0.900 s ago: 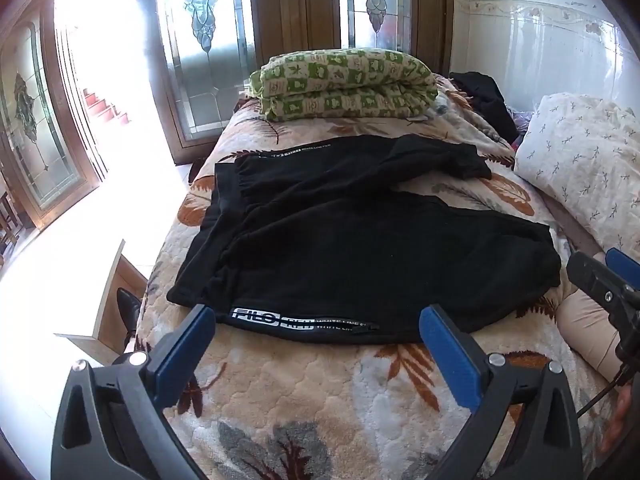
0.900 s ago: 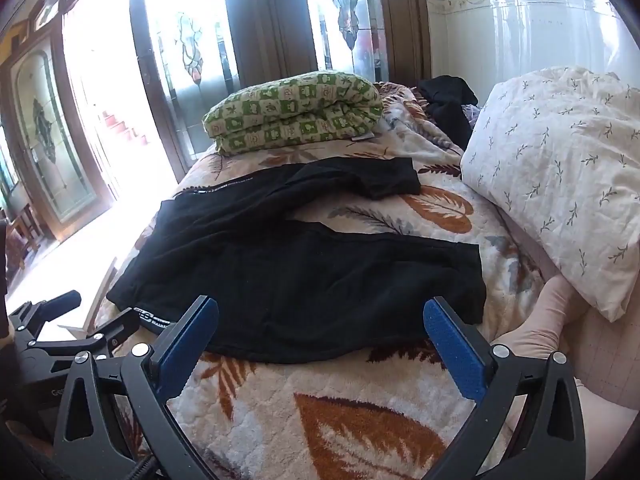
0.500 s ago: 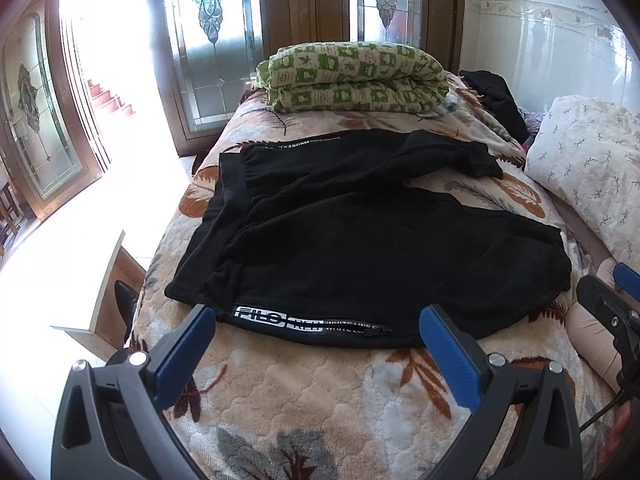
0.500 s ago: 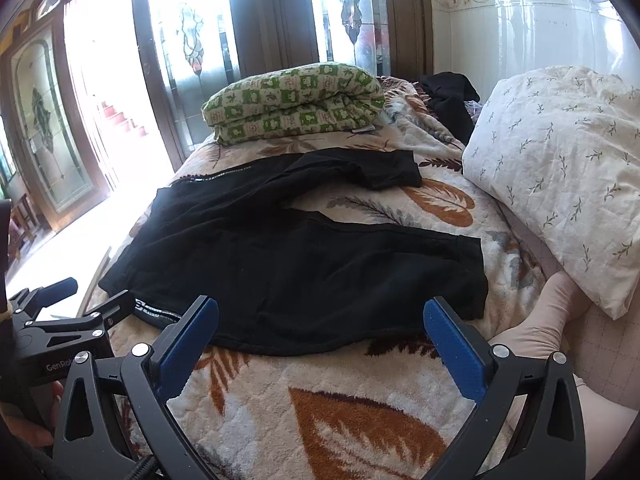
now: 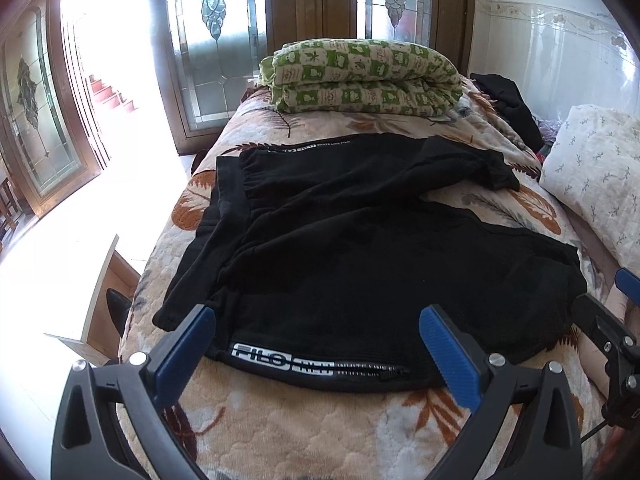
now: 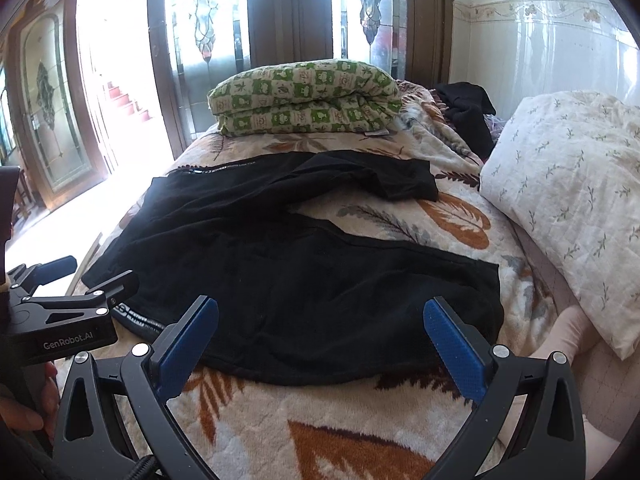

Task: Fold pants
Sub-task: 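Move both grippers toward the black pants' waistband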

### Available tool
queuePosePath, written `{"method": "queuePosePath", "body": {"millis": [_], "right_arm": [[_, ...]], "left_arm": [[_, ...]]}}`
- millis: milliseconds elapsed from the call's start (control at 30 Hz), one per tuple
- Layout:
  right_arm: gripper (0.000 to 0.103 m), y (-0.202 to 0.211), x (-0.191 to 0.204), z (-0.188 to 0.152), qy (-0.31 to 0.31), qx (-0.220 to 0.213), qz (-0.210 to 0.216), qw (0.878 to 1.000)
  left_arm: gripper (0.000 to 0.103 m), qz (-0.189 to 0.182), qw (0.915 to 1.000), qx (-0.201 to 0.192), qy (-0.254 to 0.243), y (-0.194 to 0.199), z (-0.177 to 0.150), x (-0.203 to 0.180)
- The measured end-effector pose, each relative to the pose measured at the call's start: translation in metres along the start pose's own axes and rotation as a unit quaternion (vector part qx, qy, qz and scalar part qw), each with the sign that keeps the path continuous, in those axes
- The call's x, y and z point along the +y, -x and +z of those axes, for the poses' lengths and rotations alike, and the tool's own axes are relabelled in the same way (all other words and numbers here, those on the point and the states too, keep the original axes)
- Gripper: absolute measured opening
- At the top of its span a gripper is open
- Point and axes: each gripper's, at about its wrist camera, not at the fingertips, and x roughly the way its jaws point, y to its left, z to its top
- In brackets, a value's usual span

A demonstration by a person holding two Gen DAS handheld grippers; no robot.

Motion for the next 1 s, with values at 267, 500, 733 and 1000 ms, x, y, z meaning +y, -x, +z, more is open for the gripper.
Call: {"method": "queuePosePath", "body": {"millis": [267, 500, 733, 1000], "right_arm": [[0.103, -0.019, 0.012, 0.013, 0.03, -0.015, -0.003, 0.999], [0.103, -0.037, 0.011, 0.032, 0.033, 0.001, 0.002, 0.999], [0.103, -0.058, 0.001, 0.048, 0.028, 0.007, -0.008, 1.0], [0.103, -0.074, -0.004, 0.051, 0.023, 0.025, -0.003, 0.999]], "left_arm": [[0.103, 0.0, 1.0, 0.004, 0.002, -0.016, 0.008, 0.004], [0.103, 0.003, 0.9999, 0.01, 0.007, -0.034, 0.018, 0.011], [0.103, 0.009, 0.9998, 0.011, 0.017, -0.049, 0.029, 0.02], [0.103, 0.007, 0.9996, 0.015, 0.021, -0.064, 0.043, 0.03]]}}
